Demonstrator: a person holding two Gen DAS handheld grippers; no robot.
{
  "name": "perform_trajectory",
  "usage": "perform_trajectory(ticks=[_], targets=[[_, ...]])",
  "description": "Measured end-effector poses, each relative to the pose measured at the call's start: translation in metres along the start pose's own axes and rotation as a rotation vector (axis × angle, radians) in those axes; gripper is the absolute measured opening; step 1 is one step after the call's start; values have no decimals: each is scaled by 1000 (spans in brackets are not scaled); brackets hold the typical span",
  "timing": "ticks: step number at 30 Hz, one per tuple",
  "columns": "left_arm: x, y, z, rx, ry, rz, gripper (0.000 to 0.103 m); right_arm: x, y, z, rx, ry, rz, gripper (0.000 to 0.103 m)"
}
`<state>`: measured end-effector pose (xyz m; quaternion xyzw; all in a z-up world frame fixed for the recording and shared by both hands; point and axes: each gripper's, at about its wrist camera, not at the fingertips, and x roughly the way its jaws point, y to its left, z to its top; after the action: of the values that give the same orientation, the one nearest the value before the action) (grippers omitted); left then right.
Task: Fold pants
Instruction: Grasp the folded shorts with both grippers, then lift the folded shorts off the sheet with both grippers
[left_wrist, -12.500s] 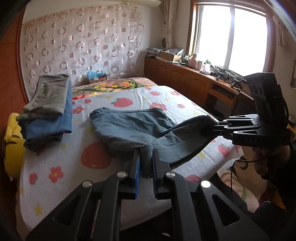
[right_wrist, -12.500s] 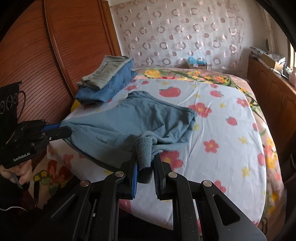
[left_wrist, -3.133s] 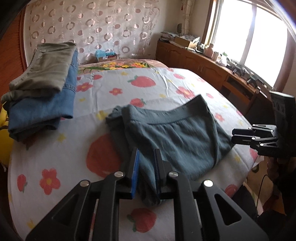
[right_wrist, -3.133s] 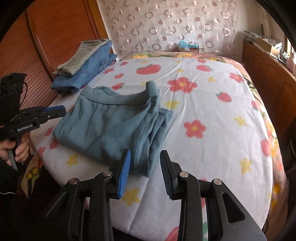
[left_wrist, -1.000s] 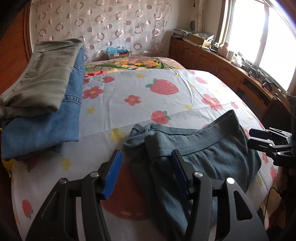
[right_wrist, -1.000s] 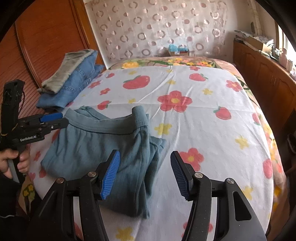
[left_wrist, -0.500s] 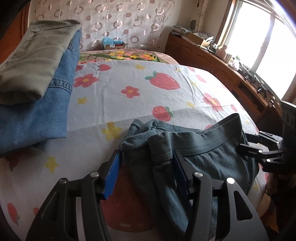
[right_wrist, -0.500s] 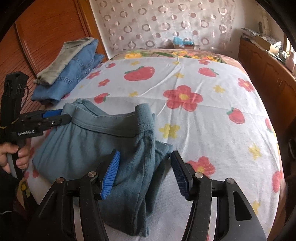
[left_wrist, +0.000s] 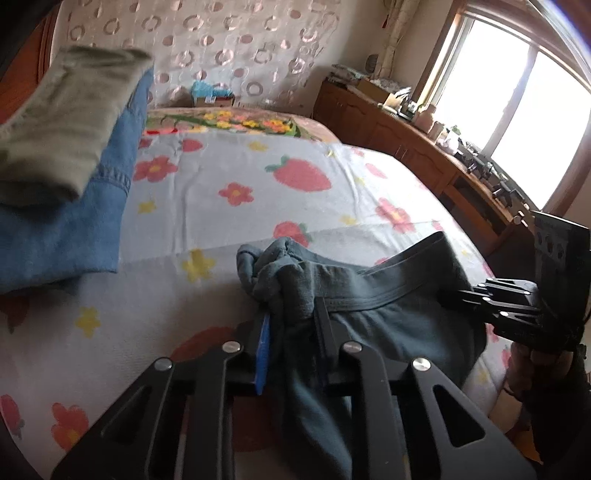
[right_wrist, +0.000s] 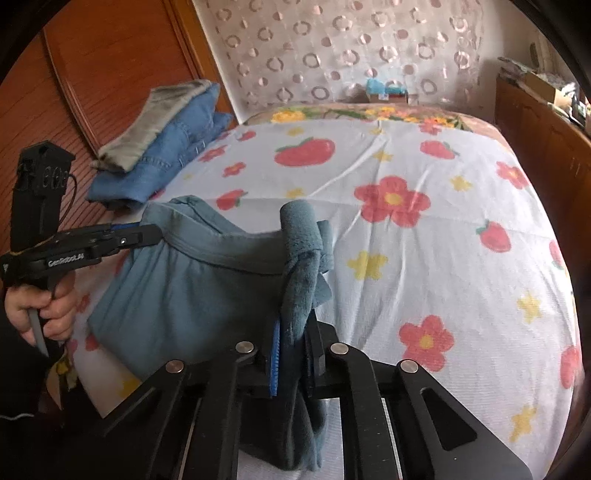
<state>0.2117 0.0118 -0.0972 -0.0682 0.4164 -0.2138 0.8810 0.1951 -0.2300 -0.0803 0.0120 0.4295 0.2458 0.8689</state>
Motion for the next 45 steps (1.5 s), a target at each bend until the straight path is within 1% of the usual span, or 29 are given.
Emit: perform_trajectory(ticks=[2, 7, 12, 15, 17, 23, 32, 37, 45], targets=[[-10, -6, 3, 8, -22, -8, 17, -6, 2, 2, 2, -25, 8, 6], [-31, -19, 9, 48, -81, 4, 17, -26, 14, 8, -31, -84, 11, 5], [-50, -29, 15, 76, -138, 5, 17, -47, 23, 15, -64, -138, -2, 5], [-58, -35, 20, 97, -160, 11, 15, -56, 26, 21, -82, -157, -14, 5], [-63, -37, 24, 101, -174, 10, 14, -63, 31, 28, -114, -165, -26, 5], [-85, -39, 40, 111, -240, 16, 14, -85, 42, 54, -176, -224, -47, 5], [-124, -41, 69, 154, -336, 55, 14, -106, 65, 93, -257, -292, -60, 5], [-139, -40, 79, 173, -369, 78, 14, -111, 69, 111, -255, -329, -58, 5], [-147, -24, 84, 169, -377, 122, 14, -94, 77, 133, -251, -345, -24, 5]])
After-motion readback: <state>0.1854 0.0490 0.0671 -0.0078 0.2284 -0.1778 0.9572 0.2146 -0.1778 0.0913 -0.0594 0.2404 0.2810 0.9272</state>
